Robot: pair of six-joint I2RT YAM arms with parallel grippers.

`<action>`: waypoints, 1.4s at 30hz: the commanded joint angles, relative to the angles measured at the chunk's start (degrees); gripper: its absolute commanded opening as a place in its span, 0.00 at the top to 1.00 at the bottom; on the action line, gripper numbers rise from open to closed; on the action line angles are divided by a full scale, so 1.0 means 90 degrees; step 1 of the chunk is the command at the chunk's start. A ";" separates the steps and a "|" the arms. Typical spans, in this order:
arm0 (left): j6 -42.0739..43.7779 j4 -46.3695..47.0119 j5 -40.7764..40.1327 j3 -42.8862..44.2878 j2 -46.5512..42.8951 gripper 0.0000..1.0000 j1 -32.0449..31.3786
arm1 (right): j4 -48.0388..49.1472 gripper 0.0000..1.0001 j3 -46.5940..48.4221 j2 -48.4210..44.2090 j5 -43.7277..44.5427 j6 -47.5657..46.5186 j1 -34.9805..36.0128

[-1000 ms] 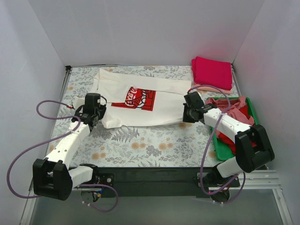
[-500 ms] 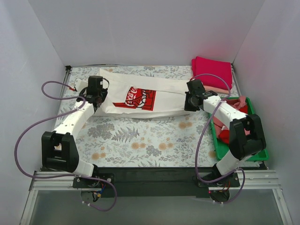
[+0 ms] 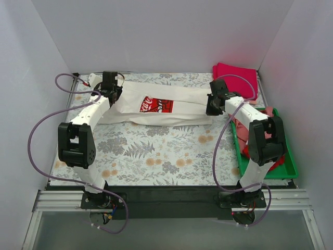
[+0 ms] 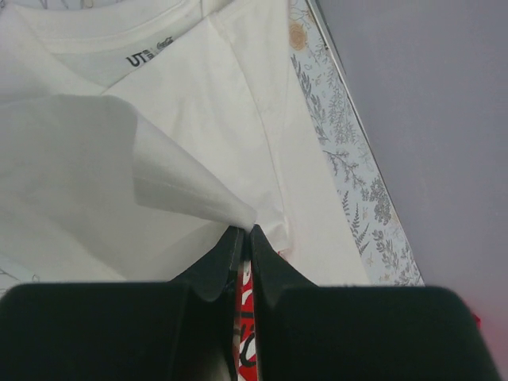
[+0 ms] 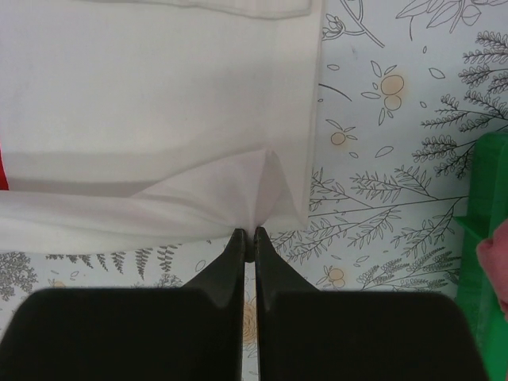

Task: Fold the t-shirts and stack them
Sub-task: Fold the tshirt

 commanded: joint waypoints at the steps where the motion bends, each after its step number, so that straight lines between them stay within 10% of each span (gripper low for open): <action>1: 0.0271 0.0119 -0.0137 0.0665 0.0205 1.00 0.0050 | -0.0032 0.99 0.0431 0.0260 -0.0018 -0.0122 -0.0091; 23: 0.1297 0.0285 0.0293 0.3058 0.2871 0.94 0.0099 | -0.0022 0.92 0.2089 0.1813 -0.0301 -0.0434 -0.0608; 25: 0.1501 0.0343 0.0361 0.3576 0.3164 0.71 0.0099 | -0.0080 0.82 0.2344 0.2077 -0.0485 -0.0552 -0.0696; 26: 0.1628 0.0372 0.0429 0.3761 0.3484 0.61 0.0099 | -0.0110 0.60 0.2529 0.2145 -0.0535 -0.0610 -0.0725; 29: 0.1941 0.0197 0.0926 0.4456 0.3761 0.27 0.0099 | -0.0130 0.52 0.2580 0.2107 -0.0594 -0.0757 -0.0755; 35: 0.1835 0.0284 0.1230 0.3105 0.2796 0.18 0.0099 | 0.0026 0.40 0.1800 0.1385 -0.1148 -0.0913 -0.0726; 37: 0.1815 0.0470 0.1386 0.2496 0.2240 0.17 0.0099 | 0.0202 0.26 0.1362 0.1063 -0.1374 -0.0913 -0.0648; 38: 0.1795 0.0499 0.1425 0.2039 0.2093 0.16 0.0099 | 0.0241 0.02 0.1224 0.0965 -0.1414 -0.0962 -0.0609; 42: 0.1640 0.0460 0.1338 0.1167 0.1458 0.15 0.0099 | 0.0553 0.02 0.0569 0.0302 -0.1415 -0.0943 -0.0278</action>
